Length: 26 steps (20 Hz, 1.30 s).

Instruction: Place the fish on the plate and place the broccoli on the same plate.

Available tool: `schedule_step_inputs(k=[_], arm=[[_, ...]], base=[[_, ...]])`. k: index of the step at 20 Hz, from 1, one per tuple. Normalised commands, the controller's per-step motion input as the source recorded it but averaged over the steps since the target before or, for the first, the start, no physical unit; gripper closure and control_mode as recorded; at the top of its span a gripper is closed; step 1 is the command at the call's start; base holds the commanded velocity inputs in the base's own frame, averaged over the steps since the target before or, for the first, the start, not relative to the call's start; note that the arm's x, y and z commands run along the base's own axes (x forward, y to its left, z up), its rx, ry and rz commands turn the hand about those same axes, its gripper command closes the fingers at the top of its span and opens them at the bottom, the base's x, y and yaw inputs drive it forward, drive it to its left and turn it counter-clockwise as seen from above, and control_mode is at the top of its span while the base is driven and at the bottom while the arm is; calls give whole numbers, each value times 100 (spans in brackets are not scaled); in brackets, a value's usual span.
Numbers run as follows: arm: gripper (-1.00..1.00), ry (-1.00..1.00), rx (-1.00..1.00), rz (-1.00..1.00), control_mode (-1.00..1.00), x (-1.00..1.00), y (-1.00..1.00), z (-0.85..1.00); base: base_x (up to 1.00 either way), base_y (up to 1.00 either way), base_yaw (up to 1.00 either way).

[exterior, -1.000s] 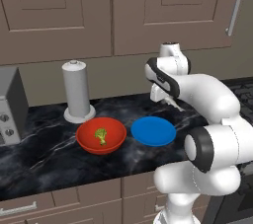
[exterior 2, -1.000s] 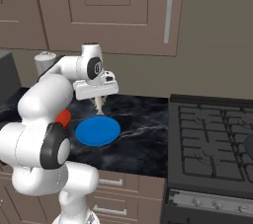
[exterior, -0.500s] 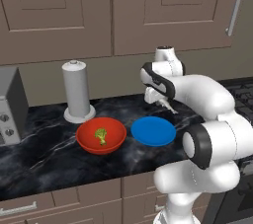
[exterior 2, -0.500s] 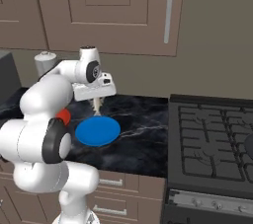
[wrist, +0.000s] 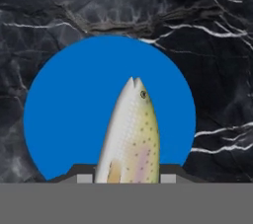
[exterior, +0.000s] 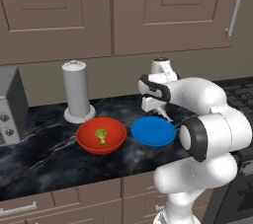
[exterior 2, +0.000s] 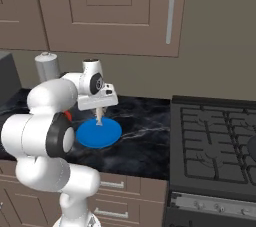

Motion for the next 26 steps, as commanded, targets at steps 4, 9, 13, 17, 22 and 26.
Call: schedule_step_inputs(k=[4, 9, 13, 17, 22, 26], arm=[[100, 0, 2, 0, -100, 0, -32, -47], [100, 0, 2, 0, -100, 2, -16, -43], [100, 0, 0, 0, -100, 6, -6, -41], [100, 0, 0, 0, -100, 5, 0, -33], [100, 0, 0, 0, -100, 3, 0, -26], [100, 0, 0, 0, -100, 2, 2, -21]], base=[[0, 0, 0], [0, 0, 0], [0, 0, 0], [0, 0, 0], [0, 0, 0], [0, 0, 0]])
